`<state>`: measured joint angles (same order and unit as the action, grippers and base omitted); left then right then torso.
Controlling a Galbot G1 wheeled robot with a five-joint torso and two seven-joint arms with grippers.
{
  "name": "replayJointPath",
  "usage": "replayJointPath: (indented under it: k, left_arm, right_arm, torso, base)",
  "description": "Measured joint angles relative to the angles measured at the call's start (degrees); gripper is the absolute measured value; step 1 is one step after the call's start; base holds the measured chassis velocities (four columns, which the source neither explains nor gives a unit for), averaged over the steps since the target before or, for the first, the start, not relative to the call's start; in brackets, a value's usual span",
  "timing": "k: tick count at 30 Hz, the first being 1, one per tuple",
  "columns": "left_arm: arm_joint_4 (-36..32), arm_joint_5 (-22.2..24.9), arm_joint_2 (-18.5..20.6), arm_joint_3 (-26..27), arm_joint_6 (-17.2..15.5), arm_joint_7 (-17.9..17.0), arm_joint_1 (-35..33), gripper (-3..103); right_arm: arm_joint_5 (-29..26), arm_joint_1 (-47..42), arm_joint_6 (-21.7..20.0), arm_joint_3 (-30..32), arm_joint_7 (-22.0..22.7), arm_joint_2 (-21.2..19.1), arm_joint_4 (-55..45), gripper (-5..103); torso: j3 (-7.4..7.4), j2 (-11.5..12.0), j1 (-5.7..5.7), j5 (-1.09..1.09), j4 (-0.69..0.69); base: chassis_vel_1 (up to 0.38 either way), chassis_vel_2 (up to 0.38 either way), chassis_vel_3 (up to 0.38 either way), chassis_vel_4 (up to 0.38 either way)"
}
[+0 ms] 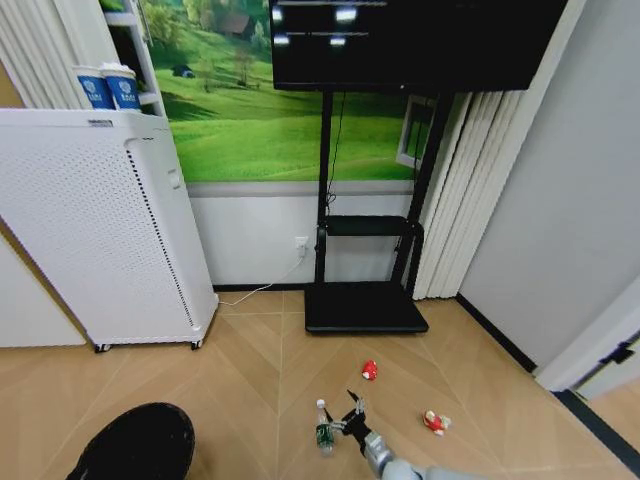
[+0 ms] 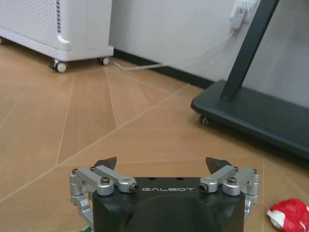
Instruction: Pick up the trash bin and place the garbage on the floor into it.
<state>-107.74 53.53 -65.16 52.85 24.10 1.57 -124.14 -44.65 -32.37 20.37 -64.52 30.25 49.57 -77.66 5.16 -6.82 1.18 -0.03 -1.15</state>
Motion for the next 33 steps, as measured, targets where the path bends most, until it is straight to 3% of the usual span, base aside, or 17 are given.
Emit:
replayJointPath:
  k: [7, 13, 24, 33]
  left_arm:
    - [1.91, 0.2, 0.07, -1.66, -0.04, 0.06, 2.45, 8]
    - [3.85, 0.1, 0.37, -3.29, -0.19, 0.2, 4.5, 8]
    - [5.16, 0.0, 0.45, -4.57, -0.11, 0.58, 5.54, 8]
    - [5.74, 0.38, 0.71, -4.9, 0.8, 1.59, 5.36, 8]
  right_arm:
    - [-9.5, 6.96, -3.8, -10.19, 1.25, 0.05, -3.06, 100]
    - [-18.18, 7.21, -8.19, -10.0, 5.8, 2.81, -3.65, 100]
    - [-21.78, 5.62, -10.32, -11.34, 9.38, 7.28, -3.5, 100]
    - [-24.44, 5.49, -10.52, -12.29, 9.31, 12.13, 1.29, 100]
  torso:
    - [0.01, 0.0, 0.01, 0.03, -0.02]
    - [0.0, 0.0, 0.0, 0.03, -0.01]
    - [0.0, 0.0, 0.0, 0.02, -0.01]
    - [0.0, 0.0, 0.0, 0.03, -0.01]
  base:
    - [0.0, 0.0, 0.0, 0.0]
    - [0.0, 0.0, 0.0, 0.0]
    - [0.0, 0.0, 0.0, 0.0]
    - [0.0, 0.0, 0.0, 0.0]
